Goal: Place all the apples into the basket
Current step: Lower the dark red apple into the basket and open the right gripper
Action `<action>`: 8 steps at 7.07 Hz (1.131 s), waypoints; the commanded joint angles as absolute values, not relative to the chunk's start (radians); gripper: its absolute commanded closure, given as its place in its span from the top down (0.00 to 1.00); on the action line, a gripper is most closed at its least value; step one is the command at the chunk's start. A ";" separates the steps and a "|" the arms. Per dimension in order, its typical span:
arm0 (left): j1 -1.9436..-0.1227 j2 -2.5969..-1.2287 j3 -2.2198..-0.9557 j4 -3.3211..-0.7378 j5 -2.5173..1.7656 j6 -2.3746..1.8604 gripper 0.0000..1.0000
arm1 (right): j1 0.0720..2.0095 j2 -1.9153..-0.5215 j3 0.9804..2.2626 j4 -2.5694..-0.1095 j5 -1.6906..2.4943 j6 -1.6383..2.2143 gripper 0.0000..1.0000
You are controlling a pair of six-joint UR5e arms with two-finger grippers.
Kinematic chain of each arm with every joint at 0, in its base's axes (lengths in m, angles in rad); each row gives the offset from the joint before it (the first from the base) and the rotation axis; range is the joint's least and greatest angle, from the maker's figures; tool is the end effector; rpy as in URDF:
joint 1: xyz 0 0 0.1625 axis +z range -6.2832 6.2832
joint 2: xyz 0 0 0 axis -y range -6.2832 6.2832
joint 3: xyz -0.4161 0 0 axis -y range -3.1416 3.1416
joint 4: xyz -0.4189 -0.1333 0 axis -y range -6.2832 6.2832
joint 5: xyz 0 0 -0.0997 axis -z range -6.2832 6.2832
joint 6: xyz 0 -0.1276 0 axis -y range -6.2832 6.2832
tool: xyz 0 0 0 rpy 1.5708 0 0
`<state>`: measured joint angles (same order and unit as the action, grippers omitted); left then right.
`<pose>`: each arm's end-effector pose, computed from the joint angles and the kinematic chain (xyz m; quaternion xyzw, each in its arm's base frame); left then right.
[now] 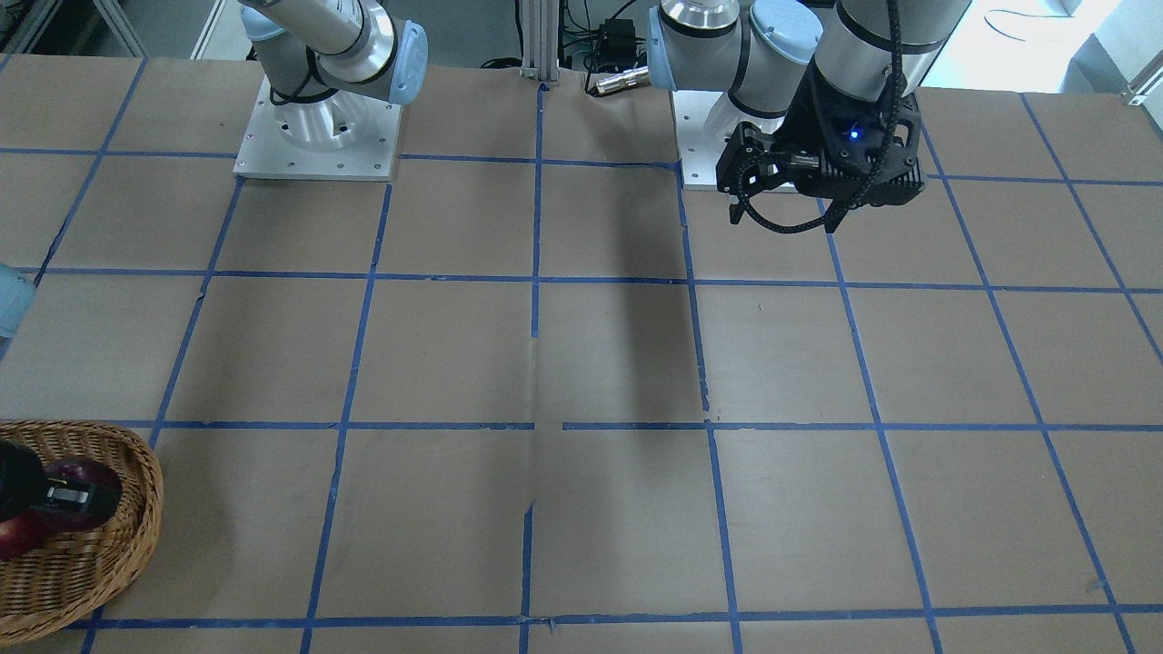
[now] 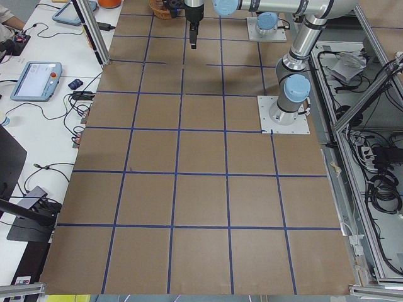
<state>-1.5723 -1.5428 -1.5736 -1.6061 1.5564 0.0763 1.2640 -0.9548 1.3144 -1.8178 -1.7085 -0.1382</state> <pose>-0.1359 -0.5053 0.4604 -0.0389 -0.9992 -0.0048 0.0074 -0.1063 -0.7189 0.2179 -0.0800 -0.9928 -0.0699 0.0546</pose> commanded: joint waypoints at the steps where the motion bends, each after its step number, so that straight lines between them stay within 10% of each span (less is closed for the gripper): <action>1: -1.572 -1.543 -1.574 -1.608 1.557 0.077 1.00 | 1.261 -0.933 1.315 -1.821 -1.707 -0.141 0.52; 4: -1.572 -1.542 -1.574 -1.608 1.555 0.078 1.00 | 1.235 -0.917 1.313 -1.818 -1.706 -0.147 0.98; 8: -1.572 -1.542 -1.574 -1.606 1.557 0.080 1.00 | 1.235 -0.945 1.284 -1.719 -1.700 -0.144 1.00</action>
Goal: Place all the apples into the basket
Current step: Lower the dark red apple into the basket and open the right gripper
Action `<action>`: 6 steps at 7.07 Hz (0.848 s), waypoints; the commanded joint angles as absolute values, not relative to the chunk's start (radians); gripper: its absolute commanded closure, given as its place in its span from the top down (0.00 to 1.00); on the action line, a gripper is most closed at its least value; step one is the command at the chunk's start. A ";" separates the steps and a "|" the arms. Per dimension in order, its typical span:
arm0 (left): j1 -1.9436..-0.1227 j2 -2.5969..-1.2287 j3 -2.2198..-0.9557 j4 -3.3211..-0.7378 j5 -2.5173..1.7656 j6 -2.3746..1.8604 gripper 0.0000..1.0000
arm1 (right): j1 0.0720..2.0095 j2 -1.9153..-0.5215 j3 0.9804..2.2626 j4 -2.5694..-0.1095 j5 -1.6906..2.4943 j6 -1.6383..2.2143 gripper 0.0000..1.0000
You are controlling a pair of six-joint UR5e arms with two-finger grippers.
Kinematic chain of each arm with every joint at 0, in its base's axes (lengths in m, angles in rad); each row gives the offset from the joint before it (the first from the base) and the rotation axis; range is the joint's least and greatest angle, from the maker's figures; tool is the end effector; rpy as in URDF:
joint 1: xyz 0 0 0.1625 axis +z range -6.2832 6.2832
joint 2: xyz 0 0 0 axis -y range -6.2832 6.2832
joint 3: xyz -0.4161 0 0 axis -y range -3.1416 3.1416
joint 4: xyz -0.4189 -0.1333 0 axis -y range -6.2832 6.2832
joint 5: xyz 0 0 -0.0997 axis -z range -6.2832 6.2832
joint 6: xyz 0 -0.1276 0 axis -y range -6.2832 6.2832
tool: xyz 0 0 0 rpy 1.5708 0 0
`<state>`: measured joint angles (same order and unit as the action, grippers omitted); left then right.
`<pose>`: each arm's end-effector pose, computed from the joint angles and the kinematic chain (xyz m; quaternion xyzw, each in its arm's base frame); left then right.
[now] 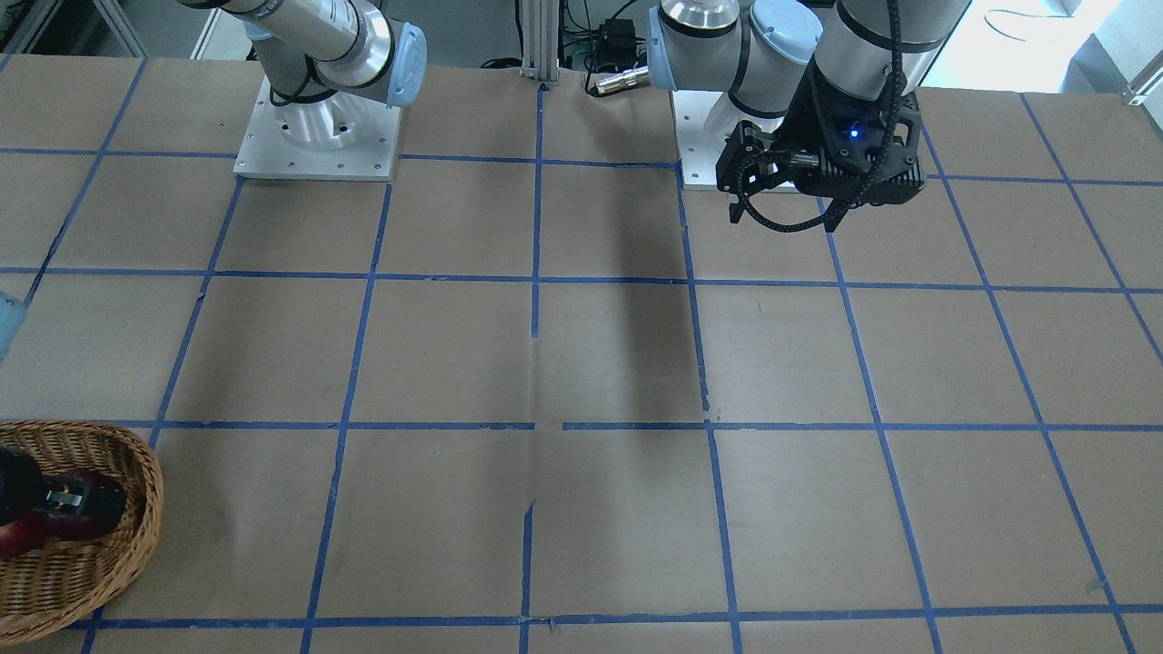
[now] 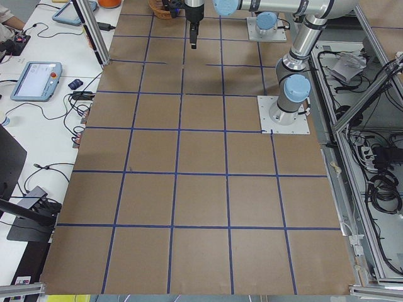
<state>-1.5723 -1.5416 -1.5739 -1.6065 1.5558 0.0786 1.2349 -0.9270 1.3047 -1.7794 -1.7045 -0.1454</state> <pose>-0.1360 -0.5049 0.4608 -0.0400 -0.9992 -0.0045 0.0077 -0.1263 -0.7144 0.1994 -0.0889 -0.9902 -0.0977 0.0446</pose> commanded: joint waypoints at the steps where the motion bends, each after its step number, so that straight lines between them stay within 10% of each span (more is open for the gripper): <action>1: -1.572 -1.543 -1.574 -1.606 1.554 0.080 1.00 | 1.238 -1.012 1.261 -1.666 -1.694 -0.146 1.00; 6: -1.572 -1.543 -1.574 -1.606 1.554 0.078 1.00 | 1.454 -1.366 1.348 -1.493 -1.586 0.071 1.00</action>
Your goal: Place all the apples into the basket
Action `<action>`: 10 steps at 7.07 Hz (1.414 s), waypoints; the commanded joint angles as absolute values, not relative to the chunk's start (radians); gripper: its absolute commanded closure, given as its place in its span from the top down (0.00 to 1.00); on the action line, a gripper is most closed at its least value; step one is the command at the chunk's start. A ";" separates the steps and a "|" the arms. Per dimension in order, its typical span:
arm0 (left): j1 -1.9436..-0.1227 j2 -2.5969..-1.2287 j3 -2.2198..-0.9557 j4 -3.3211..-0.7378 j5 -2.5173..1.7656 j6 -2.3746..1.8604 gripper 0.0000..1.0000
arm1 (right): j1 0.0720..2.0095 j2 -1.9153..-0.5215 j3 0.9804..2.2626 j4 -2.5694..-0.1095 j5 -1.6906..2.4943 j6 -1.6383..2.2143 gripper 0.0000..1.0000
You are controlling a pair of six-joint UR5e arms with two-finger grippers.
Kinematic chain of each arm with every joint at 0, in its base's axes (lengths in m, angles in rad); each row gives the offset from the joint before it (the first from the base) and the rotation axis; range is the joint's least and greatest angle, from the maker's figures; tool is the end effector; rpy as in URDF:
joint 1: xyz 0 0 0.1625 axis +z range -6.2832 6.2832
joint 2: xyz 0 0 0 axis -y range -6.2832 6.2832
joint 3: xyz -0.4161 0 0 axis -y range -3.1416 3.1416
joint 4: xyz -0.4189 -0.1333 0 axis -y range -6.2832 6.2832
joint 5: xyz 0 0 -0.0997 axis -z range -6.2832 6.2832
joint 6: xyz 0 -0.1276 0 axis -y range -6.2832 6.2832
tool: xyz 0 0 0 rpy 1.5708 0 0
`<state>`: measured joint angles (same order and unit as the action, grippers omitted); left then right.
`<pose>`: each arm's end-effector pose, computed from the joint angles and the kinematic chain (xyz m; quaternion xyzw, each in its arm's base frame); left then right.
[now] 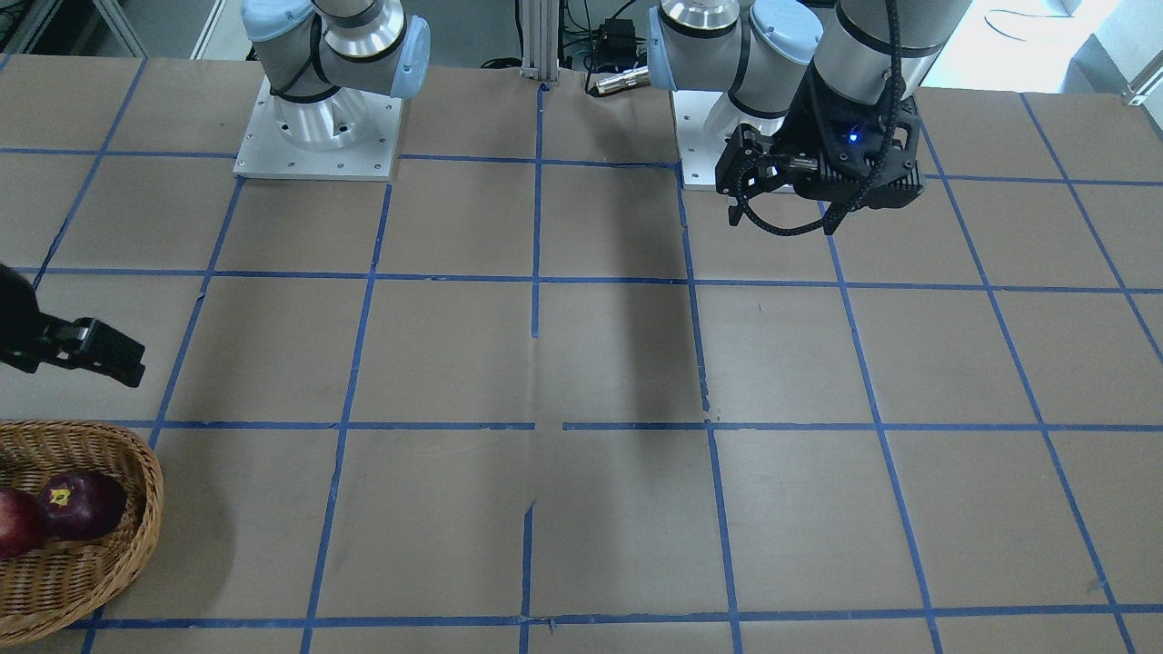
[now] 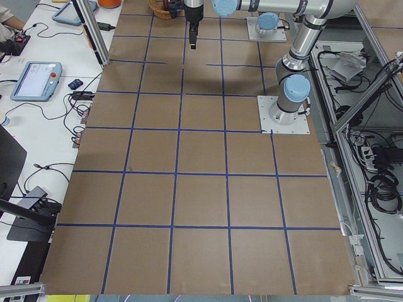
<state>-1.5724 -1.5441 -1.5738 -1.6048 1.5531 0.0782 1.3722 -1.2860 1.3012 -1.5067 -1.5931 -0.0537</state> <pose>-0.1364 -0.5058 0.4598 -0.0398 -0.9992 -0.0048 0.0090 0.0046 -0.6385 0.4204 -0.0719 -0.9966 -0.0407 0.0061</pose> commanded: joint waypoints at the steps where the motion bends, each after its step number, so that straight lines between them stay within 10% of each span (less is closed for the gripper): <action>1: -1.572 -1.545 -1.574 -1.606 1.554 0.080 1.00 | 1.520 -1.421 1.418 -1.497 -1.592 0.093 1.00; 10: -1.574 -1.543 -1.574 -1.606 1.552 0.080 1.00 | 1.586 -1.545 1.575 -1.511 -1.585 0.075 1.00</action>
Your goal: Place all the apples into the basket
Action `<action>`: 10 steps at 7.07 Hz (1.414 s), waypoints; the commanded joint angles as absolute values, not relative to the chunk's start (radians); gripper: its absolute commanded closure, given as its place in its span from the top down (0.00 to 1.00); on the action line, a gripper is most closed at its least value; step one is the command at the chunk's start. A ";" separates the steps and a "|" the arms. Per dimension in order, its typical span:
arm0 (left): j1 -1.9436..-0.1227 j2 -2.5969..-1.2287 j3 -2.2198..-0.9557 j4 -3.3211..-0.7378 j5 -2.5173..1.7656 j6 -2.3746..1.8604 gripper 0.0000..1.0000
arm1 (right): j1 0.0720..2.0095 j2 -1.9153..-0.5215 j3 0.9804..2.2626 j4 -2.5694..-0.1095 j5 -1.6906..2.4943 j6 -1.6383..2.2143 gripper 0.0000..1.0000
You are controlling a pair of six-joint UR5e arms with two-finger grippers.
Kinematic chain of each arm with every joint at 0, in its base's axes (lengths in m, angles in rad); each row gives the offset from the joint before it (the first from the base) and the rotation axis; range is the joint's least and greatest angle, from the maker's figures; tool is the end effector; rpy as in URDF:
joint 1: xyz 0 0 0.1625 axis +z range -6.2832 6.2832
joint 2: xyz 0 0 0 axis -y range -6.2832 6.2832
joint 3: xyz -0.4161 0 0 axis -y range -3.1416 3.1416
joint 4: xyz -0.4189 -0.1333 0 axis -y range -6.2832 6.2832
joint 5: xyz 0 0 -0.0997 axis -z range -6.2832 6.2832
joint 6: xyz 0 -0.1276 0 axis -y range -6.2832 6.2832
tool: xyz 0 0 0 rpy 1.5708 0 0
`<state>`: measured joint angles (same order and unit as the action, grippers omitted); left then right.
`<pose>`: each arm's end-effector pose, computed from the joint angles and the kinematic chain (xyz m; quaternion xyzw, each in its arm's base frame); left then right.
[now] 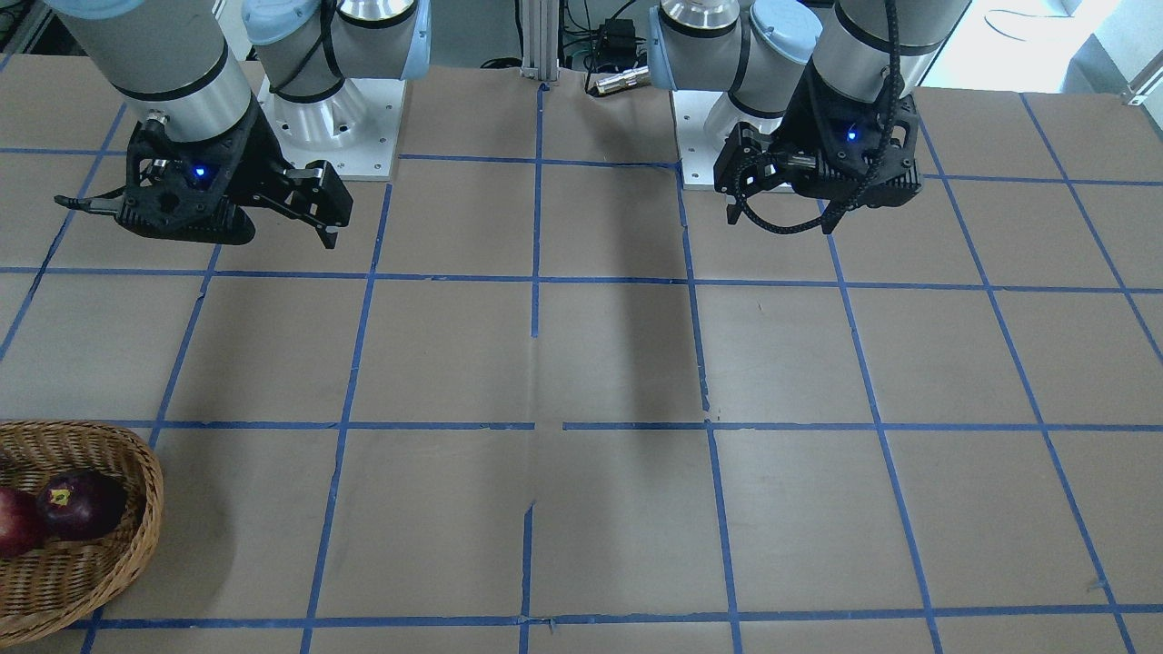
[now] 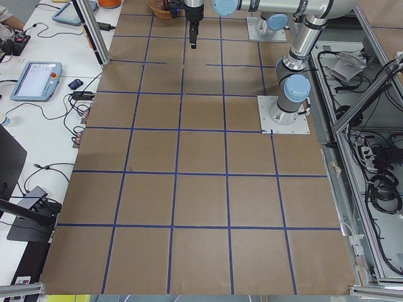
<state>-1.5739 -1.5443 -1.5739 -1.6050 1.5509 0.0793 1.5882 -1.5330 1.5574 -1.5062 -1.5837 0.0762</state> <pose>-0.1374 -0.5057 0.4596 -0.0411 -0.9991 -0.0050 0.0101 0.1407 -0.5201 0.4321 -0.0291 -0.9986 -0.0441 0.0085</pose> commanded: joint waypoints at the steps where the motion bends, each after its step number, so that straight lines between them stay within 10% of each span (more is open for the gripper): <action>1: -1.574 -1.542 -1.574 -1.606 1.554 0.083 1.00 | 1.585 -1.548 1.577 -1.508 -1.585 0.075 1.00; 10: -1.574 -1.542 -1.575 -1.608 1.554 0.084 1.00 | 1.559 -1.588 1.562 -1.493 -1.555 0.084 1.00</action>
